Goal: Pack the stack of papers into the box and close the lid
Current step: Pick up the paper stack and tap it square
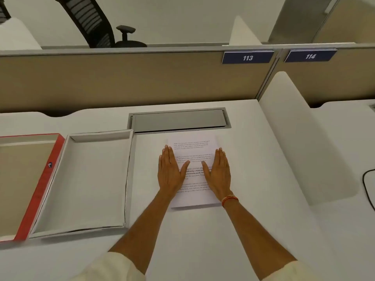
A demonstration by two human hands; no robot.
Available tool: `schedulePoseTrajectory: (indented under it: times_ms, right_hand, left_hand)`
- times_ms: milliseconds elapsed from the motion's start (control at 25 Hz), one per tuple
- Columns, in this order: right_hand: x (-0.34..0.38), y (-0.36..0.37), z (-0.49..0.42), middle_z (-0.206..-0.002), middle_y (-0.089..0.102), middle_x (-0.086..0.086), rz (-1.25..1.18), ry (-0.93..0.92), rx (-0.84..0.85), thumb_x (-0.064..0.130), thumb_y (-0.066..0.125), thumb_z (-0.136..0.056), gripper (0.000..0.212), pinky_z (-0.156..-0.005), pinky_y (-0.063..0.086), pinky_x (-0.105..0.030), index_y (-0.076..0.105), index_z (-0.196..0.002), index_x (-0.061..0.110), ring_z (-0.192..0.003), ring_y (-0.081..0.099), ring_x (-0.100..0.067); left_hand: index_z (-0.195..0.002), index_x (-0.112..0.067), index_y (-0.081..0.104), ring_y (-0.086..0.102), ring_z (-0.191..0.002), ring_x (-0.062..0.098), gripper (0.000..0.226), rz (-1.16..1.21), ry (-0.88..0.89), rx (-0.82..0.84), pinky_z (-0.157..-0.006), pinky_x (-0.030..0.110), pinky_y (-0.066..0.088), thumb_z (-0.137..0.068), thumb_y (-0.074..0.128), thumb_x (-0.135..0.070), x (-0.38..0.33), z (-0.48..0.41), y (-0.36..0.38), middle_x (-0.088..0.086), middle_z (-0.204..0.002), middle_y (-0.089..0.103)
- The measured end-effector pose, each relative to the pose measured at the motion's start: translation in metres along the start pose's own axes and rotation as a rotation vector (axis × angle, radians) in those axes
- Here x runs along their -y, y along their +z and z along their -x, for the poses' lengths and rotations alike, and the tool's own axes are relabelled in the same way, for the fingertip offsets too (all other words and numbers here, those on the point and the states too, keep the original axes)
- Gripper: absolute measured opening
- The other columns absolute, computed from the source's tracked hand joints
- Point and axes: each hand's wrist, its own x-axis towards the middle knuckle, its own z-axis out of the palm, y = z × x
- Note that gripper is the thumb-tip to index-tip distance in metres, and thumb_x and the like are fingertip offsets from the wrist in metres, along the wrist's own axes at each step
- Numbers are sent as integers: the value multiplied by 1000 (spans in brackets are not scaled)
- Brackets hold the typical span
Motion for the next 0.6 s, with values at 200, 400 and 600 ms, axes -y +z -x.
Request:
schedulePoseTrajectory:
  times_ms: [200, 400, 600]
  right_hand:
    - [2, 3, -17, -154, 25, -19, -55, 285, 12, 52, 67, -82, 97, -115, 28, -46, 17, -148, 1, -142, 27, -34]
    - [4, -6, -42, -134, 43, -19, -101, 543, 130, 53, 82, -64, 92, -100, 39, -52, 40, -128, 3, -126, 41, -35]
    - [5, -9, -54, -133, 47, -19, -156, 605, 195, 47, 87, -60, 89, -102, 41, -52, 45, -126, 5, -126, 44, -36]
  left_hand:
    - [-156, -8, 4, 14, -153, 31, 104, 14, -248, 68, -124, 44, 20, -85, 59, -60, -4, -12, 3, 13, -166, 7]
    - [-140, -2, 30, 37, -138, 37, 101, 58, -609, 148, -107, 52, 38, -69, 80, -55, -19, -30, -6, 20, -147, 35]
    - [-134, -4, 36, 46, -129, 36, 93, 108, -672, 245, -101, 48, 45, -67, 85, -47, -30, -40, -12, 20, -139, 42]
